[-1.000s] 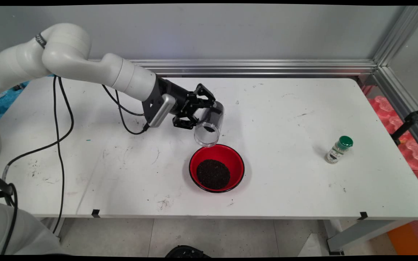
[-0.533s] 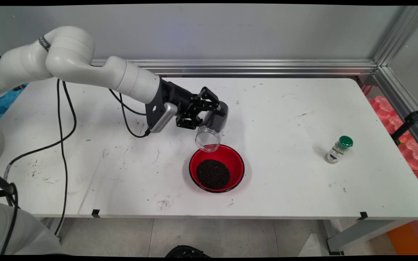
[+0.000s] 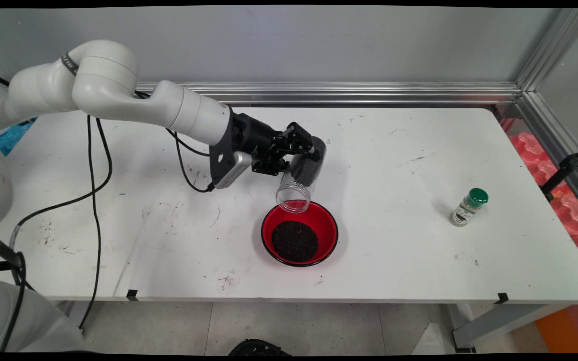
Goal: Pour the black seasoning powder in the red bowl
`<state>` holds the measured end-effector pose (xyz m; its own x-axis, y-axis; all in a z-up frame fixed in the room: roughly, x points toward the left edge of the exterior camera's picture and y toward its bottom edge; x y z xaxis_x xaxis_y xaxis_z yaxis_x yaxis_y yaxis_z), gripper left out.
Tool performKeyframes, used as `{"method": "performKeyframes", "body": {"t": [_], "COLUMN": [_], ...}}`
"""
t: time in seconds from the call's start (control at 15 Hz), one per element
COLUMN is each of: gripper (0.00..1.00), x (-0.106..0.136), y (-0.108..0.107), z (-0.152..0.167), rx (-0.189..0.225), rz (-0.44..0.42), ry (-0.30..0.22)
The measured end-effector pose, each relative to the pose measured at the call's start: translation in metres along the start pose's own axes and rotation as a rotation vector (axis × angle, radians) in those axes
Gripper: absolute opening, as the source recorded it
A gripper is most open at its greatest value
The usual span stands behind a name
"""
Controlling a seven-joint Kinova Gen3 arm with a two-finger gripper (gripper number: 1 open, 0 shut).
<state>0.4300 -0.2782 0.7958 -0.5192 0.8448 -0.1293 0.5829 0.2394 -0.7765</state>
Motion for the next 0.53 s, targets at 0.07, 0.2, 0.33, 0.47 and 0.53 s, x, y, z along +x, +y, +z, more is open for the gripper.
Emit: {"method": "performKeyframes", "body": {"t": [0.07,0.2,0.33,0.47,0.53], "gripper": [0.00,0.00,0.00,0.00,0.00], "x": [0.0006,0.0016,0.0029,0.0043,0.0052], "y": [-0.0010,-0.0024,-0.0038,-0.0052,-0.0059], "z": [0.0006,0.0015,0.0022,0.0026,0.0028], "rx": [0.002,0.006,0.009,0.013,0.014], "rz": [0.017,0.049,0.084,0.116,0.131], "ry": [-0.005,-0.013,-0.020,-0.026,-0.028]}}
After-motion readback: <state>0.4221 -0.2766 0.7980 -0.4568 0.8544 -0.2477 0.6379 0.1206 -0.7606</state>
